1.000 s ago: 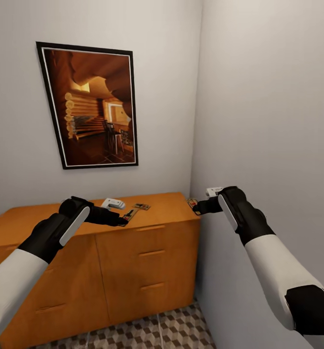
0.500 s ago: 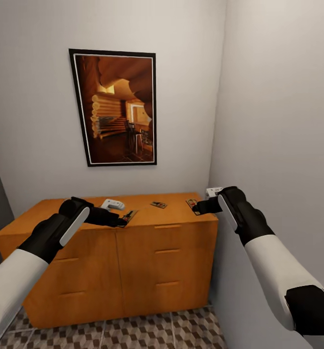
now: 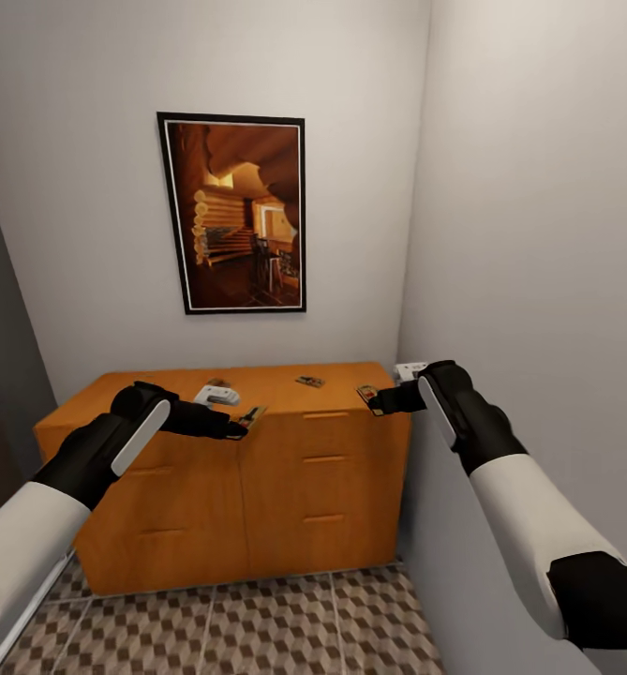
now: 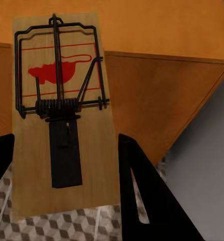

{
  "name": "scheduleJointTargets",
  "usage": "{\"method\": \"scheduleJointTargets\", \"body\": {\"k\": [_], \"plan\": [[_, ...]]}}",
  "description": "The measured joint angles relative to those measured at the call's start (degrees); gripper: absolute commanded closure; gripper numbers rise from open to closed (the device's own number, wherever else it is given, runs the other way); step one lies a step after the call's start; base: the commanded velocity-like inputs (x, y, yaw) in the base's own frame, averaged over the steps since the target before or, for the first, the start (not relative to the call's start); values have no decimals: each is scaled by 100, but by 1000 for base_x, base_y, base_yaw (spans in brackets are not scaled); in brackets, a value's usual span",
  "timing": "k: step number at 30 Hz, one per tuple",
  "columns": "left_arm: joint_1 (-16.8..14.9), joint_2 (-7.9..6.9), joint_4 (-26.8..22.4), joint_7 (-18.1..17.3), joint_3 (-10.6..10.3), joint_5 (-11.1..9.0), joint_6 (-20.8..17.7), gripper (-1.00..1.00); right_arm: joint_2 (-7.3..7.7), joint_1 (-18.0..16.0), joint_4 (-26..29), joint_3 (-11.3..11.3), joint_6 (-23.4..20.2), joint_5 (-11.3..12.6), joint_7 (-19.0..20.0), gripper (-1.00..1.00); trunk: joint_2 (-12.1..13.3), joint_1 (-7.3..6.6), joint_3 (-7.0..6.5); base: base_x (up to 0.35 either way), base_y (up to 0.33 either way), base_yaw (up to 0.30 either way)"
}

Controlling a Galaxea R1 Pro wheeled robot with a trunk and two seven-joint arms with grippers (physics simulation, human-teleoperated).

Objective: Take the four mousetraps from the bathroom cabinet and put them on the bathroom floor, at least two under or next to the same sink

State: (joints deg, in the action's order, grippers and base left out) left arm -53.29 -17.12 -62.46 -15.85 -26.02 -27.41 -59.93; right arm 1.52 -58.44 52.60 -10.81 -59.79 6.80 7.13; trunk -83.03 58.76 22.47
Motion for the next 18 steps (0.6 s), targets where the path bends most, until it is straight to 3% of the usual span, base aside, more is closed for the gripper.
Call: {"method": "scheduleJointTargets", "body": {"k": [3, 9, 18], "plan": [[-1, -4, 4, 0, 0, -5, -1, 100, -147, 0, 1, -13, 2, -28, -11, 100, 0, -2, 0, -133, 0, 0], [-1, -6, 8, 0, 1, -8, -1, 100, -246, -1, 1, -13, 3, -69, -7, 100, 0, -3, 0, -33, 0, 21], [0, -7, 89, 0, 1, -5, -1, 100, -258, 2, -21, -5, 3, -26, -14, 100, 0, -4, 0, -2, 0, 234]]}}
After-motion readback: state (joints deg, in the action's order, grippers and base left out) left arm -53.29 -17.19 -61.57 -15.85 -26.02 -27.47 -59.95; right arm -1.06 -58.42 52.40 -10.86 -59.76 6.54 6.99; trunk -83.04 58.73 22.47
